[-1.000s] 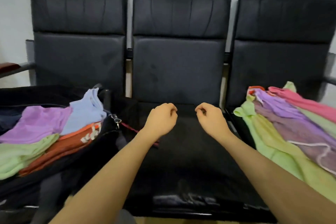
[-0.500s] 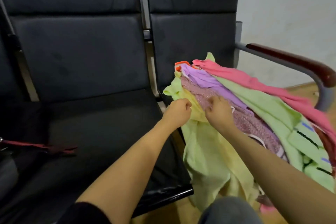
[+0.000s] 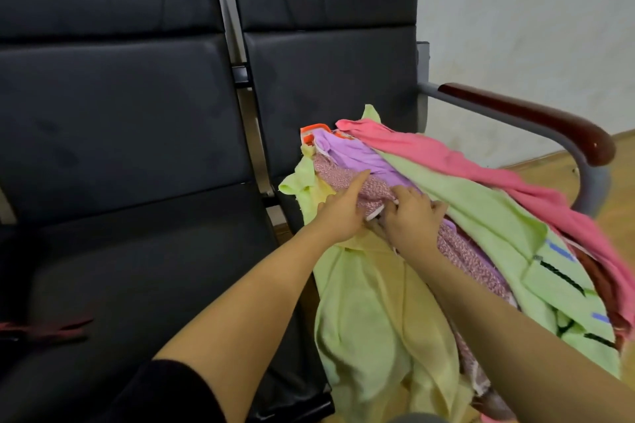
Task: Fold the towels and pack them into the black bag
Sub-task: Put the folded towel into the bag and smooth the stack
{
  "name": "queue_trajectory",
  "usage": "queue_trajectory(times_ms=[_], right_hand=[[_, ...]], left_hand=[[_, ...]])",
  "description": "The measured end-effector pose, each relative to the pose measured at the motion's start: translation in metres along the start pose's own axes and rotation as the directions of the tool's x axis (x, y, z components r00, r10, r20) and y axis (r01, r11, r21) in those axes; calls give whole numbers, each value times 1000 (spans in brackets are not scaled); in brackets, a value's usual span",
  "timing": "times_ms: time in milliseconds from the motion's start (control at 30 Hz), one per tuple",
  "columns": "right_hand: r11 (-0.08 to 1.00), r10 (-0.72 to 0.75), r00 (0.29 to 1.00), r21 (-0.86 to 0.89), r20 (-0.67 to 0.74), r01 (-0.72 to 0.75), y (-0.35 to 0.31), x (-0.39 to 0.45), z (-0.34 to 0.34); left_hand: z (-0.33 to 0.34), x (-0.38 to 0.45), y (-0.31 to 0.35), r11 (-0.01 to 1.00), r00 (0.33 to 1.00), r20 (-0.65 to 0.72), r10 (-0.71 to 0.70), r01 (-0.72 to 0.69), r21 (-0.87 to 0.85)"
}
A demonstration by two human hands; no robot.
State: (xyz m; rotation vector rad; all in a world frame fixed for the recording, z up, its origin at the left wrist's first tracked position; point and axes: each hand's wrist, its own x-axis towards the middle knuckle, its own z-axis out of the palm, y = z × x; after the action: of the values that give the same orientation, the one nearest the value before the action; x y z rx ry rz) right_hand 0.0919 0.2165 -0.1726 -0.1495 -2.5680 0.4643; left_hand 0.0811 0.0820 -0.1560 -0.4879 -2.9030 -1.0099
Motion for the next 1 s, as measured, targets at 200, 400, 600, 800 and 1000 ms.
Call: queue_trajectory(times_ms=[200, 400, 600, 800, 1000], right_hand=[[958, -110, 949, 224, -296, 181, -10, 14, -23], [881, -194, 925, 357, -327, 310, -22, 23, -48], [909, -288, 953, 286, -94, 303, -18, 8, -39], [857, -416, 891, 249, -184, 451, -51, 0, -61], [781, -506, 801, 222, -320, 583, -116, -6, -91]], left_hand=[[-22, 11, 10, 985, 999, -45, 31, -38, -168], [-45, 10, 29, 986, 974, -220, 56, -88, -140], [-83, -12, 32, 998, 895, -444, 44, -61, -24], [-127, -48, 28, 985, 834, -532, 143, -67, 160], [-183, -95, 17, 972, 786, -600, 150, -5, 236]])
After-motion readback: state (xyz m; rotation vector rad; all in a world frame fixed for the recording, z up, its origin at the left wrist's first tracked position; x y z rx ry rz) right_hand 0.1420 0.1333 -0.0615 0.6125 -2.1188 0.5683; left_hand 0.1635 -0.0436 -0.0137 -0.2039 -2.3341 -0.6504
